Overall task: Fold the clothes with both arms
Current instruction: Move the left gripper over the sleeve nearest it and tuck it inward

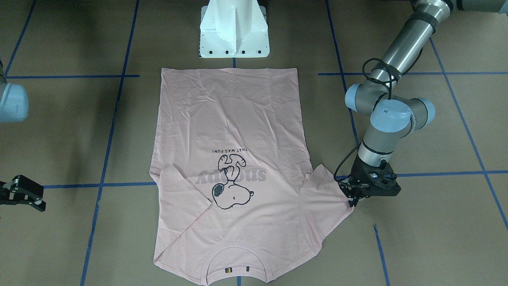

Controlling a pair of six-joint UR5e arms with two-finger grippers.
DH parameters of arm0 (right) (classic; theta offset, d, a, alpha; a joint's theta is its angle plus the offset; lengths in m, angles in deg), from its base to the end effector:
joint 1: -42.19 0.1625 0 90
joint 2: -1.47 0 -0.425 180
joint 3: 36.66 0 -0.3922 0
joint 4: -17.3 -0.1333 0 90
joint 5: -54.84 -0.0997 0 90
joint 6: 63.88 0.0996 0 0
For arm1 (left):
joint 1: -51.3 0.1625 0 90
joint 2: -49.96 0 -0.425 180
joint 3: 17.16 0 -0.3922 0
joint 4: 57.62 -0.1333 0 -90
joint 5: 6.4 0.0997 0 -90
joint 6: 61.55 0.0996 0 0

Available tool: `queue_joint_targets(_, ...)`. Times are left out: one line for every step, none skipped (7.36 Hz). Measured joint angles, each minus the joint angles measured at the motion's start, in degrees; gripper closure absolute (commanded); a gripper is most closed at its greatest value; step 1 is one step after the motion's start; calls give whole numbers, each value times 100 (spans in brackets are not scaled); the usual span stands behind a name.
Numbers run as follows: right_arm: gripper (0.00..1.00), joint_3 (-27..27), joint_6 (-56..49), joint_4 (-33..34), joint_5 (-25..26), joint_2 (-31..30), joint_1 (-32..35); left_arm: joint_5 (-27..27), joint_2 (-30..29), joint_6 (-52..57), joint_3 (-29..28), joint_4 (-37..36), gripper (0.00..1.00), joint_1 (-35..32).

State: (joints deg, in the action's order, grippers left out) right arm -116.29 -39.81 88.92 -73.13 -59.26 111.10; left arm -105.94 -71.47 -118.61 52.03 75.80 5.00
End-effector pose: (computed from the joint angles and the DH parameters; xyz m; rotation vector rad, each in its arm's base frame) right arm -0.1868 -0.6844 0.4083 0.3328 -0.8296 -0.1670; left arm 0.4304 -0.6194 0.4298 0.4817 0.8234 -0.1367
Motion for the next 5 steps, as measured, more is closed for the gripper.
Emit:
queue_joint_targets(0,0,1,-2,0,0,0,-9,-154,14,160,-346,100,0)
queue_joint_targets(0,0,3,-2,0,-2,0,-15,-460,-12,286,-920,100,3)
queue_joint_targets(0,0,9,-5,2,-6,0,-15,-786,-128,342,-1441,100,15)
queue_joint_targets(0,0,14,-6,6,-7,0,-14,-1066,-323,347,-1834,100,33)
queue_joint_targets(0,0,17,-7,7,-7,0,-12,-1305,-519,328,-2123,100,88)
